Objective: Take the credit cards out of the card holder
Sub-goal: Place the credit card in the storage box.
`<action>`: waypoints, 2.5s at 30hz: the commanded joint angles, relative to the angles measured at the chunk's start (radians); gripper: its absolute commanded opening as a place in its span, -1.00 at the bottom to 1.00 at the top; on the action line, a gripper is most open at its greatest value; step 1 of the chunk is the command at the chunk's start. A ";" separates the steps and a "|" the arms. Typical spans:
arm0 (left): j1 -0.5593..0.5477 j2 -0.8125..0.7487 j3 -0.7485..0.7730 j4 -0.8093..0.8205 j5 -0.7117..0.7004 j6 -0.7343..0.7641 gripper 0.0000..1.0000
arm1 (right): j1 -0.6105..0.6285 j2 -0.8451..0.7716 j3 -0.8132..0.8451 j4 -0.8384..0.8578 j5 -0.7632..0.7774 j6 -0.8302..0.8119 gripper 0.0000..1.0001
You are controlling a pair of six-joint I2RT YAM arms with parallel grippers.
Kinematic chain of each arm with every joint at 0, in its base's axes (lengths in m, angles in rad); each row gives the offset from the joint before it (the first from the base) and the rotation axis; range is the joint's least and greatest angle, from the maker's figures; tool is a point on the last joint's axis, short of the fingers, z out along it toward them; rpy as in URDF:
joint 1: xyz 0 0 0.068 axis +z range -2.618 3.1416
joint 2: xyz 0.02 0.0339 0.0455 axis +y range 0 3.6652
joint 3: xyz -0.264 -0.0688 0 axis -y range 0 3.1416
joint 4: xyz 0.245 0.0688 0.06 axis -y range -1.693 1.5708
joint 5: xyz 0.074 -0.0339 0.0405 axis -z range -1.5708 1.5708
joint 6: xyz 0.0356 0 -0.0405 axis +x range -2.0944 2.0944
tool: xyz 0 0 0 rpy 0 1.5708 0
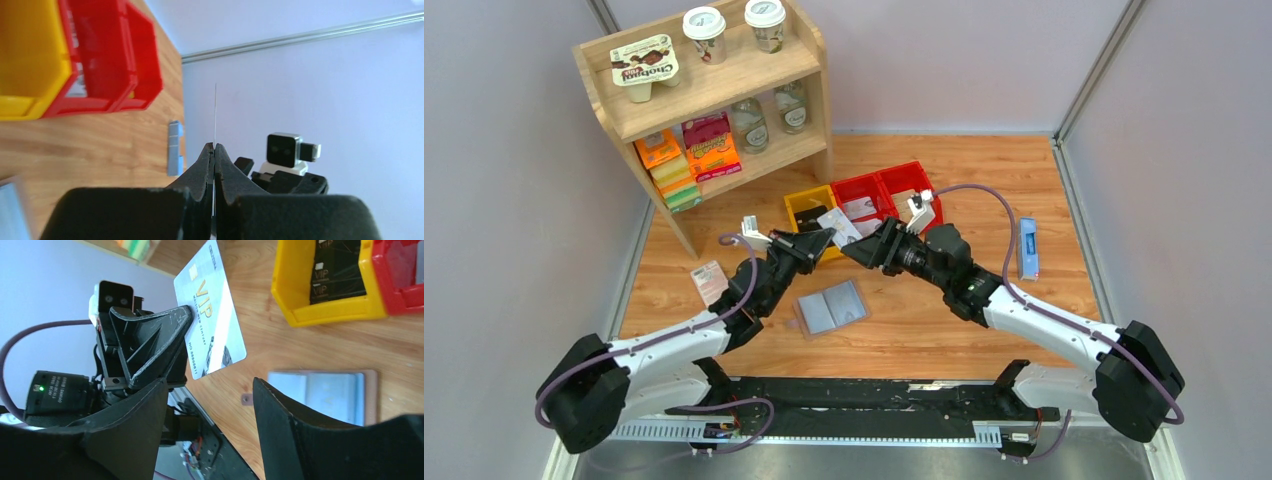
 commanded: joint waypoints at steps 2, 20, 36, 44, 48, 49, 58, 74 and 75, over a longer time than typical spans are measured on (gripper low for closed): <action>-0.019 0.100 0.100 0.231 -0.019 -0.006 -1.00 | 0.002 -0.015 0.002 0.174 0.058 0.050 0.20; -0.030 0.149 0.131 0.252 0.002 -0.030 -1.00 | -0.034 0.012 0.033 0.270 0.105 0.042 -0.34; 0.074 -0.062 -0.018 -0.002 0.115 0.068 0.01 | -0.158 -0.008 0.120 -0.024 -0.043 -0.128 -1.00; 0.328 -0.213 0.194 -0.710 0.540 0.595 0.31 | -0.297 0.156 0.422 -0.482 -0.201 -0.457 -1.00; 0.352 -0.205 0.300 -0.939 0.650 0.814 0.35 | -0.331 0.276 0.607 -0.716 -0.186 -0.577 -1.00; 0.352 -0.210 0.317 -0.996 0.659 0.845 0.36 | -0.333 0.306 0.637 -0.749 -0.178 -0.611 -1.00; 0.351 -0.346 0.301 -1.156 0.680 1.010 0.43 | -0.391 0.638 0.910 -0.972 -0.228 -0.810 -1.00; 0.352 -0.296 0.274 -1.010 0.749 0.945 0.40 | -0.390 0.977 1.218 -1.167 -0.524 -0.988 -1.00; 0.351 -0.286 0.280 -1.018 0.749 0.947 0.40 | -0.385 0.986 1.226 -1.169 -0.524 -0.993 -1.00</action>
